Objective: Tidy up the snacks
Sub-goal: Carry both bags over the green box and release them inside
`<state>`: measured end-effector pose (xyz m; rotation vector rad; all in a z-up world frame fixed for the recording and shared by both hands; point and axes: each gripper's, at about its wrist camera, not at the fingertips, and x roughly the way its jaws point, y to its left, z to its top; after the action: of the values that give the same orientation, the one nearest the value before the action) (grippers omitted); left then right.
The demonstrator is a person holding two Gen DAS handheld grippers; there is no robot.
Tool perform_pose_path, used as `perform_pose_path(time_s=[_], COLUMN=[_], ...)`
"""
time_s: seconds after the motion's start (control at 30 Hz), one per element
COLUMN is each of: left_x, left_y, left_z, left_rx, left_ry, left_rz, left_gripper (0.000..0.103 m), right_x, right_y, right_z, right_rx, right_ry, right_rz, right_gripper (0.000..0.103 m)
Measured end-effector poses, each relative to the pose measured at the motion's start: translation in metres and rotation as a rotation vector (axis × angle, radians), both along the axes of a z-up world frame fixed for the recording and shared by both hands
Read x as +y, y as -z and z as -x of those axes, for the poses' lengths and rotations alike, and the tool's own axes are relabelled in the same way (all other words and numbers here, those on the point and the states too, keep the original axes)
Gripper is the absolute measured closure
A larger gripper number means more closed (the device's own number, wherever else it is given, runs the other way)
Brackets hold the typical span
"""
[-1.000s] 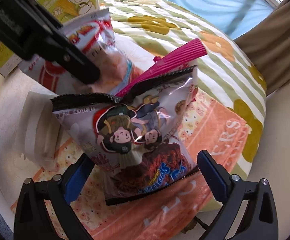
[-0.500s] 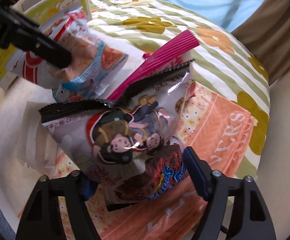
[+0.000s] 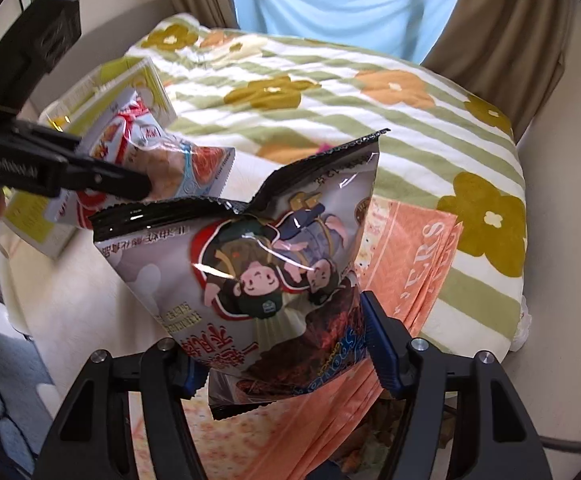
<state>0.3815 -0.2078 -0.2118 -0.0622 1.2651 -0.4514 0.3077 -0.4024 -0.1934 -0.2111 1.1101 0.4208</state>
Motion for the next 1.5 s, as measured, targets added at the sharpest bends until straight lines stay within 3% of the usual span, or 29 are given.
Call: perform_pose_path(time_s=[0.4,0.63,0.87,1.23,1.5], left_x=[0.051,0.121,0.202,0.332,0.372], left_y=[-0.069,-0.116,-0.139,-0.140,-0.108], left_z=[0.037,0.050,0.043,-0.002,-0.055], left_rx=[-0.117,-0.210,-0.262,-0.285,-0.261], left_ry=[-0.153,-0.286,-0.360,-0.346,-0.298], left_rz=[0.017,0.009,0.010,-0.046,-0.097], left_gripper=[0.056,0.056,0.056,0.056,0.056], right_x=[0.033,0.078,0.148,0.275,0.336], right_y=[-0.058,-0.094,-0.117,-0.114,-0.094], right_z=[0.020,0.018,0.009,-0.018,-0.037], right_rx=[-0.116,-0.179,-0.206,-0.184,-0.123], right_ry=[0.028,-0.059,-0.125,-0.084,-0.032], right_rz=[-0.019,-0.063,-0.099,-0.123,-0.097], right_gripper=[0.041,0.041,0.041,0.041,0.041])
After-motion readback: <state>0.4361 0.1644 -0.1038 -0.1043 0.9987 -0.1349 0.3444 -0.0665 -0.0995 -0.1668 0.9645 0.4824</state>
